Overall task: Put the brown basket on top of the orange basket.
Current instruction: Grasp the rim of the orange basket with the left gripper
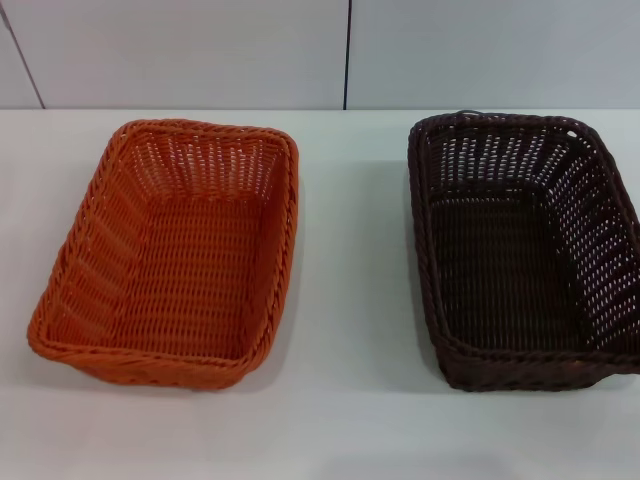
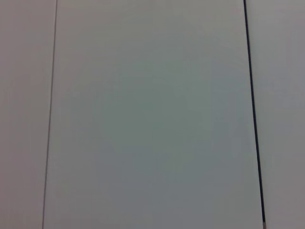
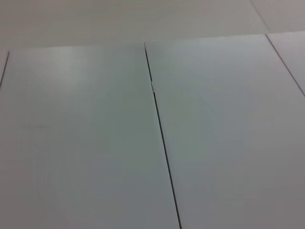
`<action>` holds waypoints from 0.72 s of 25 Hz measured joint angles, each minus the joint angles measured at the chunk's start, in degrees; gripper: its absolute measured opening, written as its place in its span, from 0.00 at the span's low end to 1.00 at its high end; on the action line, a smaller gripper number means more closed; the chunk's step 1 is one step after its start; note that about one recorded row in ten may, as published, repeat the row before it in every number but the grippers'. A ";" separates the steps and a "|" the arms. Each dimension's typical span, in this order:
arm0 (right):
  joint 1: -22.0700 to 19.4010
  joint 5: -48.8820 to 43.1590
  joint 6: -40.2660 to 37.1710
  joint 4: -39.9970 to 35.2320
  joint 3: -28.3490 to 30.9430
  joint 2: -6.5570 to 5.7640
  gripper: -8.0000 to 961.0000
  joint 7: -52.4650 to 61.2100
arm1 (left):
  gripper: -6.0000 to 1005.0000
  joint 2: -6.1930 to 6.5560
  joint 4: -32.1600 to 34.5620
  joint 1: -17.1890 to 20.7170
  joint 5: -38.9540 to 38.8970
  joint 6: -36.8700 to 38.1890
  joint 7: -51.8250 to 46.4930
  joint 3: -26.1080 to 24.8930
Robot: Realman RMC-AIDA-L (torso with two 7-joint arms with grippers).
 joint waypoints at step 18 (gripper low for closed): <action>-0.75 -2.69 -3.22 1.35 -0.01 0.14 0.85 0.31 | 0.76 5.34 -32.32 8.70 11.08 -28.50 -10.74 3.42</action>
